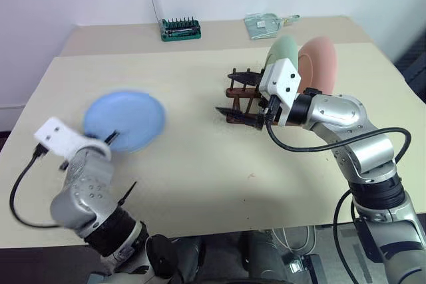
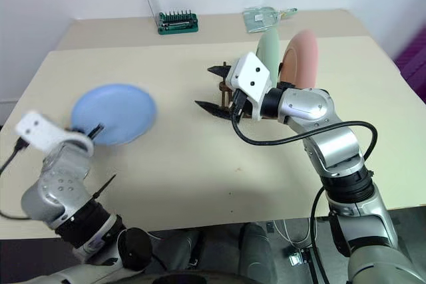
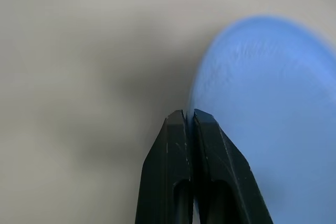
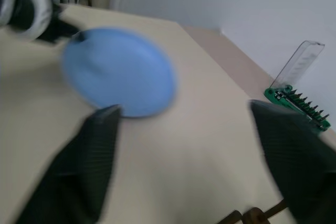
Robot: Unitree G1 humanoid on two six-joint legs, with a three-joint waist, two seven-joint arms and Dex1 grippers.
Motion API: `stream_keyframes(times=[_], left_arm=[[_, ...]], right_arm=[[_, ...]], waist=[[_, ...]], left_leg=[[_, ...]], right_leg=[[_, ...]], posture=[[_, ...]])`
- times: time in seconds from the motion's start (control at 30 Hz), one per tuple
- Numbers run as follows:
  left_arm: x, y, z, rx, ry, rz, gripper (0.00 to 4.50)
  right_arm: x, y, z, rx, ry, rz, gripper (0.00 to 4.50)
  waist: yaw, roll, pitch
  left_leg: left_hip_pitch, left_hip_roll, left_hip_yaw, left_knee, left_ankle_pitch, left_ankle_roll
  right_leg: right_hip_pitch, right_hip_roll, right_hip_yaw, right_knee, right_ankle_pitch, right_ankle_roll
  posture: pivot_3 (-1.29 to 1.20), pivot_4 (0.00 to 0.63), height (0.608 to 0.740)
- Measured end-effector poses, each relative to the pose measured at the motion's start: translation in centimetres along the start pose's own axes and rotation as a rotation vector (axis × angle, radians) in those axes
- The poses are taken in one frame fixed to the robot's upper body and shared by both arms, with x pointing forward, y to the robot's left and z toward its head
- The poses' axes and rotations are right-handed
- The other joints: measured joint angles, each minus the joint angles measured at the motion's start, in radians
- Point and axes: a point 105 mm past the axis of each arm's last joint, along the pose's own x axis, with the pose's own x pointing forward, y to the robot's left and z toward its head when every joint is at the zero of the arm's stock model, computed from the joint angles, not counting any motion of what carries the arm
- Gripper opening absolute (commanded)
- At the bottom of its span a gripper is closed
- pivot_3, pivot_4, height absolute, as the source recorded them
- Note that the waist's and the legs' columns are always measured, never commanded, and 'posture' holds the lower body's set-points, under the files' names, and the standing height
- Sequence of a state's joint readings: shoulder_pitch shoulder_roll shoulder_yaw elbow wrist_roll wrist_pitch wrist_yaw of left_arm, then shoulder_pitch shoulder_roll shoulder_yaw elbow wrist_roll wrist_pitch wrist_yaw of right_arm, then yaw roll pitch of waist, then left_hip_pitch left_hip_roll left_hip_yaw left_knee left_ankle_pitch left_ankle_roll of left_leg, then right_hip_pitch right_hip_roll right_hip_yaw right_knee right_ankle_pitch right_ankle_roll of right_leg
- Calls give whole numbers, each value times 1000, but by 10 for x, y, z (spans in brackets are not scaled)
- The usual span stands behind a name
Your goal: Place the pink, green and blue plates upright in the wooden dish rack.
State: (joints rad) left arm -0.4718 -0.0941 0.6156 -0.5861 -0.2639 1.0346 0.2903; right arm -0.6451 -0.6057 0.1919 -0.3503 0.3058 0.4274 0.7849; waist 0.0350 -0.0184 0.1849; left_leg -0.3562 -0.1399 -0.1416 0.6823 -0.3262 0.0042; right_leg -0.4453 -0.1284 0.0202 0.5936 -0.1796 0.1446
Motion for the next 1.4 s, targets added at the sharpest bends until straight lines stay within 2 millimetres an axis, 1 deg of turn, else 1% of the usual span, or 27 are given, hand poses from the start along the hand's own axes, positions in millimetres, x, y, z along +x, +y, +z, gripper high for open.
stream_keyframes(times=[0.07, 0.17, 0.27, 0.37, 0.43, 0.5, 0.57, 0.7, 0.77, 0.83, 0.9, 0.97, 1.0, 1.03, 1.07, 1.13, 1.2, 1.23, 1.27, 1.3, 1.33, 1.37, 1.4], left_arm=[[-3, -31, 15, 43, -83, -143, 0], [-10, -64, 25, 116, -157, -299, 0], [-16, -84, 22, 157, -172, -398, 0], [-22, -100, 22, 156, -180, -463, 0], [-26, -108, 25, 138, -193, -496, 0], [-31, -114, 29, 128, -208, -526, 0], [-35, -118, 28, 113, -206, -548, 0], [-41, -124, 27, 117, -202, -583, 0], [-40, -121, 27, 120, -201, -571, 0], [-39, -119, 28, 114, -199, -563, 0], [-40, -119, 28, 65, -185, -582, 638], [-39, -119, 36, -55, -182, -577, 1434], [-36, -118, 48, -120, -203, -559, 2002], [-31, -113, 60, -169, -230, -526, 2459], [-24, -108, 77, -202, -272, -485, 2946], [-10, -83, 108, -219, -373, -367, 2946], [3, -51, 131, -175, -457, -220, 2946], [10, -29, 140, -100, -501, -127, 2946], [14, -12, 146, -16, -529, -54, 2946], [16, 0, 147, 78, -550, -7, 2946], [19, 5, 143, 160, -554, -1, 2946], [21, 5, 136, 257, -547, -23, 2946], [22, -1, 119, 382, -516, -88, 2946]], right_arm=[[8, 7, 1, -104, 16, 27, 4456], [23, 19, 2, -260, 24, 78, 4456], [35, 25, -8, -353, 58, 95, 4456], [45, 22, -21, -456, 109, 71, 4456], [50, 21, -26, -496, 121, 52, 4456], [52, 18, -30, -535, 134, 31, 3941], [54, 15, -35, -564, 148, 9, 3210], [56, 12, -40, -621, 162, -11, 1033], [56, 12, -38, -650, 158, -14, 10], [56, 13, -37, -689, 154, -13, 10], [56, 13, -38, -719, 157, -16, 0], [57, 12, -41, -728, 167, -16, 0], [56, 11, -44, -731, 174, -15, 0], [56, 11, -43, -735, 171, -15, 0], [57, 12, -43, -737, 165, -13, 0], [57, 12, -41, -742, 154, -17, 0], [57, 8, -37, -722, 136, -37, 0], [58, 5, -31, -686, 104, -65, 0], [57, 1, -24, -650, 70, -94, 0], [57, -5, -15, -602, 31, -129, 0], [55, -12, -5, -539, -9, -166, 0], [53, -18, 6, -458, -61, -198, 0], [50, -25, 23, -312, -146, -243, 0]], waist=[[-8, 0, 0], [-23, 0, 0], [-25, 0, 0], [-23, 0, 0], [-22, 0, 0], [-22, 0, 0], [-23, 0, 0], [-24, 0, 0], [-24, 0, 0], [-23, 0, 0], [-23, 0, 0], [-21, -1, 0], [-21, -1, 1], [-21, -1, 1], [-22, -1, 1], [-31, 0, 0], [-37, 0, 0], [-44, 0, 0], [-47, 0, 0], [-48, 0, 0], [-48, 0, 0], [-45, 0, 0], [-45, 0, 0]], left_leg=[[0, 1, 1, -1, 0, 0], [0, 1, 1, -2, 0, 0], [0, 1, 1, -1, 0, 0], [0, 1, 1, -1, 0, -1], [-1, 1, 0, -1, 0, 0], [-1, 1, 0, -1, 0, 0], [-1, 1, 0, -1, 0, 0], [0, 2, 0, -1, 0, -1], [0, 3, 1, -1, 0, -1], [0, 3, 1, -1, 0, -1], [0, 3, 1, -1, 0, -1], [-1, 4, 0, -1, 0, -1], [-1, 4, 0, -1, 0, -1], [0, 4, 1, -1, 0, -2], [0, 6, 1, -1, 0, -3], [1, 10, 2, -2, -2, -6], [1, 13, 2, -3, -3, -7], [0, 13, 2, -3, -3, -8], [0, 13, 3, -4, -3, -9], [-1, 14, 3, -4, -3, -9], [-1, 14, 3, -4, -3, -9], [-2, 14, 3, -4, -3, -8], [-2, 14, 3, -4, -3, -8]], right_leg=[[-1, 0, 0, 0, 0, 0], [-1, 1, 0, 0, 0, 0], [-1, 1, 0, 0, 0, 0], [-1, 1, 0, 0, 0, -1], [-1, 1, 0, 0, 0, -1], [-1, 1, 1, -1, 0, -1], [-1, 2, 1, -1, 0, -1], [-1, 3, 1, -1, 0, -1], [-1, 3, 2, -1, 0, -1], [-1, 4, 2, -1, 0, -1], [-1, 4, 2, -1, 0, -1], [-1, 4, 1, -1, 1, -2], [-1, 4, 2, -1, 1, -2], [-1, 5, 2, -1, 1, -2], [-1, 6, 2, -2, 1, -3], [-1, 10, 2, -2, 2, -4], [-3, 13, 2, -2, 1, -6], [-5, 14, 2, 0, 1, -7], [-7, 14, 2, 0, 1, -8], [-8, 14, 2, 0, 1, -8], [-8, 14, 2, 0, 1, -9], [-8, 14, 1, 0, 1, -9], [-8, 14, 1, 1, 2, -9]], posture=[[0, 150, 740], [0, 150, 740], [0, 150, 740], [0, 150, 740], [0, 150, 740], [0, 150, 740], [0, 150, 740], [0, 150, 740], [0, 150, 740], [0, 150, 740], [0, 150, 740], [0, 150, 740], [0, 150, 740], [0, 150, 740], [0, 150, 740], [0, 150, 740], [0, 150, 740], [0, 150, 740], [0, 150, 740], [0, 150, 740], [0, 150, 740], [0, 150, 740], [0, 150, 740]])
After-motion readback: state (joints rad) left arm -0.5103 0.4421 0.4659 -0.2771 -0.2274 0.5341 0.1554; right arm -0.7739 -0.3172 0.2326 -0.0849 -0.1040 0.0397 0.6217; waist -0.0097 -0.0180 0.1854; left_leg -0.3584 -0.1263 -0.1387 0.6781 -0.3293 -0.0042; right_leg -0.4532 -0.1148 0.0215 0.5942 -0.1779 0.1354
